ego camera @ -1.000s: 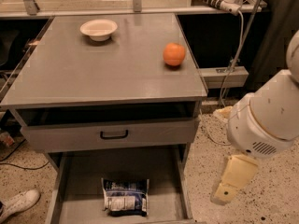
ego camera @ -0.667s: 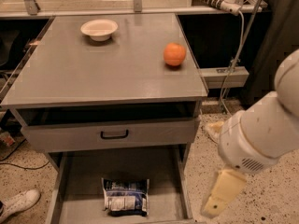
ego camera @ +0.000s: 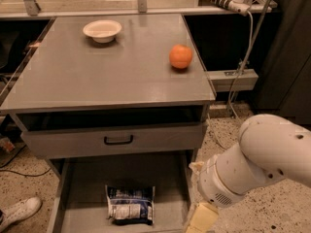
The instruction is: Pick blue chip bag from middle drawer and place on counter
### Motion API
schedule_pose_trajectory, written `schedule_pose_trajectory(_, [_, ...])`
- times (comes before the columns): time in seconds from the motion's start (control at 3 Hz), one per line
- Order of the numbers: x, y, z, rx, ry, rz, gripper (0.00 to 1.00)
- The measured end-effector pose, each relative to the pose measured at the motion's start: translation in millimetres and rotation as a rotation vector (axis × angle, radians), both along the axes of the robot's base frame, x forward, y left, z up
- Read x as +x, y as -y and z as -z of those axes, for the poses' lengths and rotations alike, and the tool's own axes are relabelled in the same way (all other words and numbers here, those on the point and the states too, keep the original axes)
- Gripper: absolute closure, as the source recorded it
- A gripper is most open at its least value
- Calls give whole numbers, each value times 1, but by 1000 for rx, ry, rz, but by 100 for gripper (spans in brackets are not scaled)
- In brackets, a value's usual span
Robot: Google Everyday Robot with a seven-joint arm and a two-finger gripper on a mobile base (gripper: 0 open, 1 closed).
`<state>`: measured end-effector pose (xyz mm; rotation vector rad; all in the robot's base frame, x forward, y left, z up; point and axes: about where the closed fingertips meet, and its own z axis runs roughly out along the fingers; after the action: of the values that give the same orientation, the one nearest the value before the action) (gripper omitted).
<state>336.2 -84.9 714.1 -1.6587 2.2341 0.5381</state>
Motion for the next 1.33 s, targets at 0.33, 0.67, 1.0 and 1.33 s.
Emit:
schedule_pose_trajectory(0.33, [0,0,0,0,0,0,0])
schedule_pose_trajectory(0.67, [4,-12,15,18,15,0,0])
schedule_pose_trajectory(1.0, [18,-31,39,57,41,9,0])
schedule_pose_trajectory(1.33, [56,-66,88,113,56,26,0])
